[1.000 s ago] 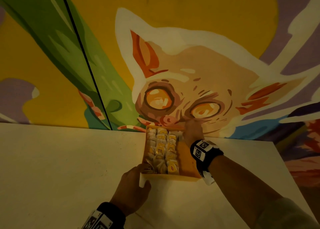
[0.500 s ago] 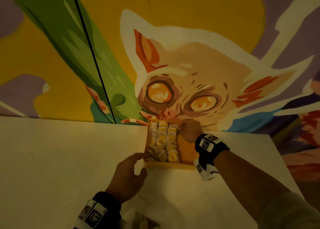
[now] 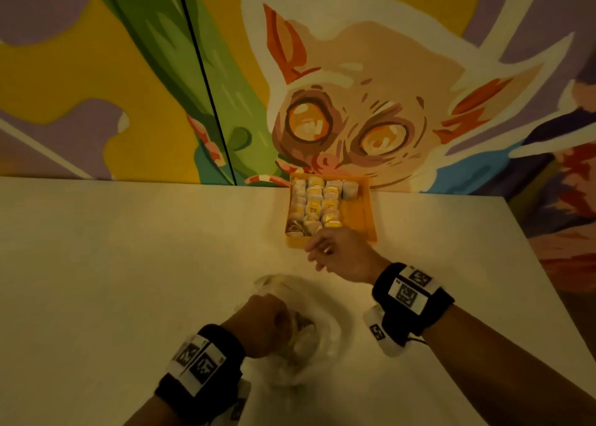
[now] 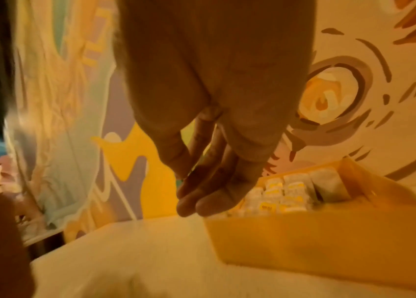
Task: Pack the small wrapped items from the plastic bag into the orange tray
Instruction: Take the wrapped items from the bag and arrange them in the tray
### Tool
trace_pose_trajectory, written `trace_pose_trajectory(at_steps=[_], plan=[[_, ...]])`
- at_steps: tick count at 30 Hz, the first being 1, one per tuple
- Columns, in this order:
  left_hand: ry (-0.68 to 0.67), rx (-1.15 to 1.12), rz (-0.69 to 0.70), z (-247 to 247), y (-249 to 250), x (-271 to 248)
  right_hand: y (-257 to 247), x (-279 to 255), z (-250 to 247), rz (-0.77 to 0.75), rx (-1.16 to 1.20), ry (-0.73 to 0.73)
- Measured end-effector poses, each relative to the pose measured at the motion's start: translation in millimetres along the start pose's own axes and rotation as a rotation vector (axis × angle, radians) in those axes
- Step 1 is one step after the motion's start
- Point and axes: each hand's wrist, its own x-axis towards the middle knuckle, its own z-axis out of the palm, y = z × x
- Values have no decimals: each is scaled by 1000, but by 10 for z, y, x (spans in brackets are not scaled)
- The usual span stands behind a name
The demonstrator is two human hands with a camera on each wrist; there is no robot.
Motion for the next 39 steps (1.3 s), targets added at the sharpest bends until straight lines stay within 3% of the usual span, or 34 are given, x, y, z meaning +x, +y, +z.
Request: trace_pose_trajectory(at_steps=[5,11,15,18,22,27,35,39], plan=[[57,30,-19,378,128,-9,116,-390,291,8,-235,-209],[175,14,-88,646,60,60,169,-674,421,90,-468,-334],[298,-83,-31,600,-18,-40,214,-769,453,142,-501,-276],[494,-202,2,506,-129,-174,198,-810,496,122,-472,-182],[698,-382,-64,479,-332,-245,80,-803,644,76,-360,-108],[708,-623,-72,433,-433,-280,-1,-743,926,172,-429,-216],[695,-856,-13,495,-467,-185,88,-578,1124,297,-583,-161],[657,-905,-59,518,-496,-137,122,-601,1086,305,-472,-128]])
